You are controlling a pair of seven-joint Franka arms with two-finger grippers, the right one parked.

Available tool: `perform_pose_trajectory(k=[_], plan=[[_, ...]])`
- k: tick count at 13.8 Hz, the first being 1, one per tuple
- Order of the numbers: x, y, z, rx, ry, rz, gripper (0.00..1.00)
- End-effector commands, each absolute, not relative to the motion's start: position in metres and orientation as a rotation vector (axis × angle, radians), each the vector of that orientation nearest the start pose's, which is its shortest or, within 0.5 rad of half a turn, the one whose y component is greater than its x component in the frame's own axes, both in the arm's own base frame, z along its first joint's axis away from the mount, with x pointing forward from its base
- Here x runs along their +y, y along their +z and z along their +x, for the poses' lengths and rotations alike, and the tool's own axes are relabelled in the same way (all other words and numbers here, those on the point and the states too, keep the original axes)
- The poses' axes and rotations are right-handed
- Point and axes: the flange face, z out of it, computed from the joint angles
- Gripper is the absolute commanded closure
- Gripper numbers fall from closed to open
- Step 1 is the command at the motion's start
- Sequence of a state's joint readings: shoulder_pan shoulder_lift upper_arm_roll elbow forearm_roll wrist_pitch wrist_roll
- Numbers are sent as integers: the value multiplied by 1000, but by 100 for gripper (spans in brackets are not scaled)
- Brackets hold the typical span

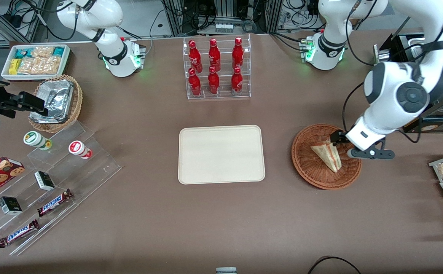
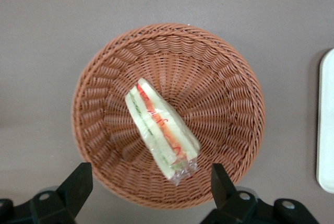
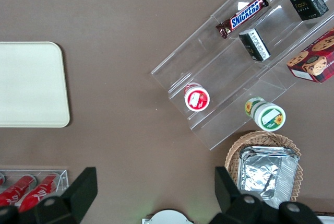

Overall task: Place sandwich from basket to tray
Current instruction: 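Lower the left gripper and close it on the wrapped sandwich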

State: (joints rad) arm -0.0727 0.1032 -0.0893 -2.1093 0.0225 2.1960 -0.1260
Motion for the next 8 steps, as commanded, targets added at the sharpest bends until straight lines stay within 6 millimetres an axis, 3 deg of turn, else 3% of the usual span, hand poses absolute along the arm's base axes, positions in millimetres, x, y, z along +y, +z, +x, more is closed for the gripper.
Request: perform_pose_trajectory(k=[1, 8], plan=[[-100, 353, 536, -126, -52, -3120, 0], [-111, 326, 537, -993, -43, -2975, 0]])
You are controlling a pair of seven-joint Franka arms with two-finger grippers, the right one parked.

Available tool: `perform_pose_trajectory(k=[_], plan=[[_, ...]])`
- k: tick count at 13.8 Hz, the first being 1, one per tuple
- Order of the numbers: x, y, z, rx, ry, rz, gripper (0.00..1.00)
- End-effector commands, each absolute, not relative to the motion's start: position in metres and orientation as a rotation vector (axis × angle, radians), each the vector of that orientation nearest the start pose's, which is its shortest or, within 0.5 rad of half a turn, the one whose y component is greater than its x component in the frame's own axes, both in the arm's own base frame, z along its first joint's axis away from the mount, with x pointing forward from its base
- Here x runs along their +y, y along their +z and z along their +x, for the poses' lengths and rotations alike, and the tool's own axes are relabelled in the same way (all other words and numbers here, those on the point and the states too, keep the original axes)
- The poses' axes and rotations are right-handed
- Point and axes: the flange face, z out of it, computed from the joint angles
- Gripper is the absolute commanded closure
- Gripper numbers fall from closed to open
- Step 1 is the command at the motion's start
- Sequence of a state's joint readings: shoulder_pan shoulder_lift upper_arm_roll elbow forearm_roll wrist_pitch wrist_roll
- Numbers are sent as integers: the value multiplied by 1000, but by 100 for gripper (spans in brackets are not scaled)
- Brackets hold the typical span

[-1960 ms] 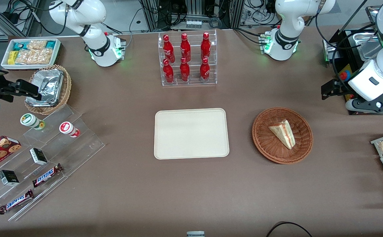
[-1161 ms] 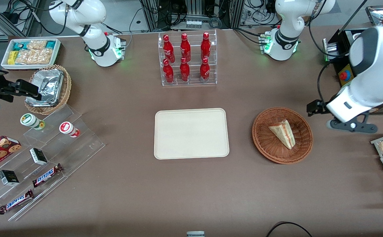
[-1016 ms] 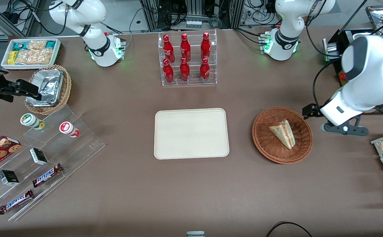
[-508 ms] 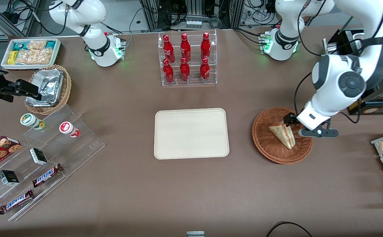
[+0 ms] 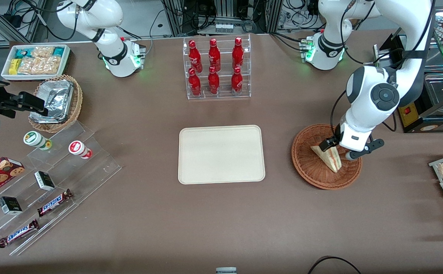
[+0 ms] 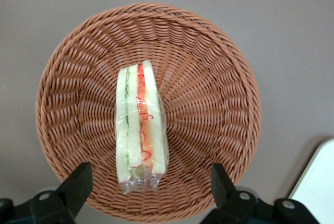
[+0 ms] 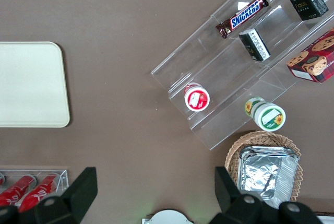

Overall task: Place sandwich from basket to tray
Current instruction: 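Lower the left gripper and close it on the wrapped sandwich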

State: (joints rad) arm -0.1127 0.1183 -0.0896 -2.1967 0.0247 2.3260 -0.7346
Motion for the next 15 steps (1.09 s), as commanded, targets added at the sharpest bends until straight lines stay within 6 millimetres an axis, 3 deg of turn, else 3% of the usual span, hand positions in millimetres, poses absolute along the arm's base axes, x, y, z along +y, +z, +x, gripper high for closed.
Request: perform_pose_trajectory(k=[1, 15], plan=[[-111, 325, 536, -1073, -41, -2947, 0], [-105, 255, 533, -1021, 144, -2899, 2]])
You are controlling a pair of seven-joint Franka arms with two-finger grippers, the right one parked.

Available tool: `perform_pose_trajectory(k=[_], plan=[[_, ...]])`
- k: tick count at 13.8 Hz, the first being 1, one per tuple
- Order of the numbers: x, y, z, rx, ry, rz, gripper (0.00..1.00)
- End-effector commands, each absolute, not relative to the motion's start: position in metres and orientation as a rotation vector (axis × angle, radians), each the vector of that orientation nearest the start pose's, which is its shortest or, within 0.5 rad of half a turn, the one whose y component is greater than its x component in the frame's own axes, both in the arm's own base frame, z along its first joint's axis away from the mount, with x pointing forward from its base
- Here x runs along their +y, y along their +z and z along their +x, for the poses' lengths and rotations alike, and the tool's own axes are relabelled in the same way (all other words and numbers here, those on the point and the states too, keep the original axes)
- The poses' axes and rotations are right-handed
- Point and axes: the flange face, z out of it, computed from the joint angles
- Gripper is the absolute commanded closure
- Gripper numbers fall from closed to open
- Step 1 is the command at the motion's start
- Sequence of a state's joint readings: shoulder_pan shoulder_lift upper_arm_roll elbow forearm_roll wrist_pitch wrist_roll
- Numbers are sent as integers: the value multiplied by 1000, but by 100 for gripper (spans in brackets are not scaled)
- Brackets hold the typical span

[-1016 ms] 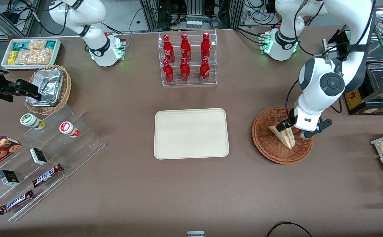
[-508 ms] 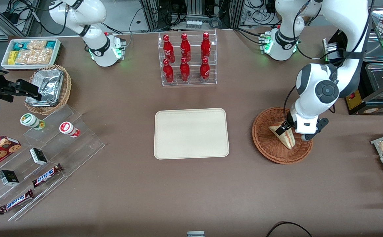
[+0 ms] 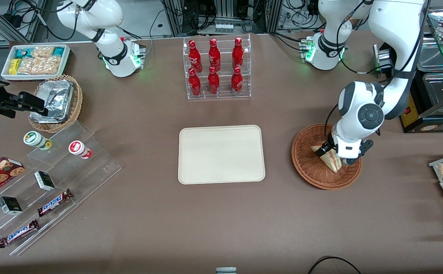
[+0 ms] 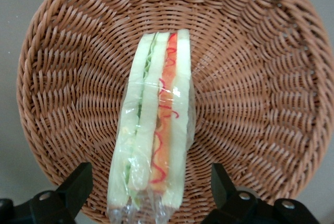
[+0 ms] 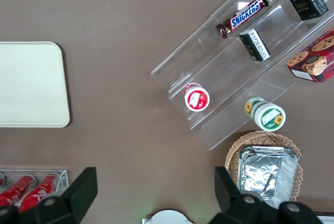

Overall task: Place sandwich from basket to tray
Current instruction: 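Lower the left gripper and close it on the wrapped sandwich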

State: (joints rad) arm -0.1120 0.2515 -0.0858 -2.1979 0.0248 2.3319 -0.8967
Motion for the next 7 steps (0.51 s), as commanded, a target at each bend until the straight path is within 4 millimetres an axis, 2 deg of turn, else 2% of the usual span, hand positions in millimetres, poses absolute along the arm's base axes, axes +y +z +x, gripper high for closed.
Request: perform_pose_trajectory(k=[1, 2, 3, 4, 6, 7], plan=[[-105, 251, 533, -1019, 154, -2895, 14], [-104, 251, 534, -1022, 152, -2895, 38], [-104, 251, 534, -1020, 152, -2896, 79], [-104, 252, 534, -1019, 154, -2895, 100], [-104, 253, 535, -992, 151, -2907, 100], [-105, 260, 538, -960, 141, -2921, 100]])
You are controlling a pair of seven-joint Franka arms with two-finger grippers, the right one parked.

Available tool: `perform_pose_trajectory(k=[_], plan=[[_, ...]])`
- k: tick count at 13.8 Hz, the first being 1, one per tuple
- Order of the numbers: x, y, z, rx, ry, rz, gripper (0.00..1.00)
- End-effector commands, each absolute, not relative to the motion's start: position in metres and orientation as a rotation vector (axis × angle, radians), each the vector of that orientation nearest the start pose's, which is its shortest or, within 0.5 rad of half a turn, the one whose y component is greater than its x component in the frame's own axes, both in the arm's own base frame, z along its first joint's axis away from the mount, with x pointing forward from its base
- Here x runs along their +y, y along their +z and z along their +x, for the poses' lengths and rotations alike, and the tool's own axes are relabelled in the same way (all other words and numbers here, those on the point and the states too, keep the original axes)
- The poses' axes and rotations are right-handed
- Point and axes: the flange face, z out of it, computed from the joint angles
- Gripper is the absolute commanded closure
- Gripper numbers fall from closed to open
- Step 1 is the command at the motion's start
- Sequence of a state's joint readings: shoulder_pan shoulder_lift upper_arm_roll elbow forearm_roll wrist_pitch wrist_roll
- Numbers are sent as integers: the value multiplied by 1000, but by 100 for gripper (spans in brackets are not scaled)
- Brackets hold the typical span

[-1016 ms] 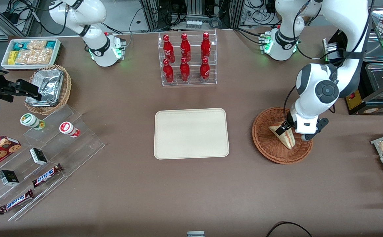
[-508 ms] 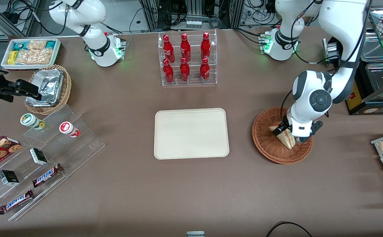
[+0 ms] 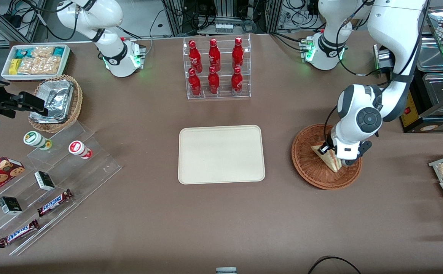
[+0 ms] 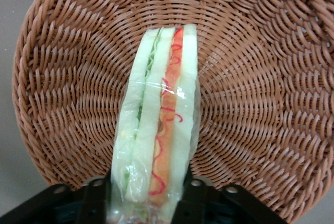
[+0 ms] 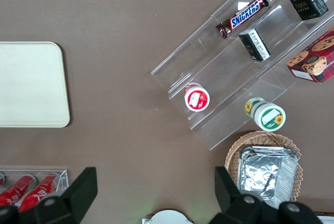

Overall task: Place sandwich from basket to tray
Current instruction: 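Lift the sandwich and carry it with the left gripper over the cream tray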

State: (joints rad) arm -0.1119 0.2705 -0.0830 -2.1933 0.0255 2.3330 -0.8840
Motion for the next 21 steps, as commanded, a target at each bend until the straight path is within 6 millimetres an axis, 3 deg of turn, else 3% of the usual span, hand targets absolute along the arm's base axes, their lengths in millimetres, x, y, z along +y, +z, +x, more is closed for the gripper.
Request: perform_pose_trajectory(k=[1, 5, 8, 10, 13, 15, 17, 21], plan=[[-105, 271, 543, -942, 145, -2926, 100], [-120, 325, 572, -867, 194, -2925, 100], [-166, 344, 575, -737, 165, -2969, 100], [-211, 345, 576, -590, 145, -3015, 100], [-295, 343, 579, -413, 153, -3044, 100], [-352, 325, 576, -316, 183, -3042, 100], [-403, 316, 562, -242, 181, -3058, 100], [-480, 293, 528, -279, 161, -3049, 100]])
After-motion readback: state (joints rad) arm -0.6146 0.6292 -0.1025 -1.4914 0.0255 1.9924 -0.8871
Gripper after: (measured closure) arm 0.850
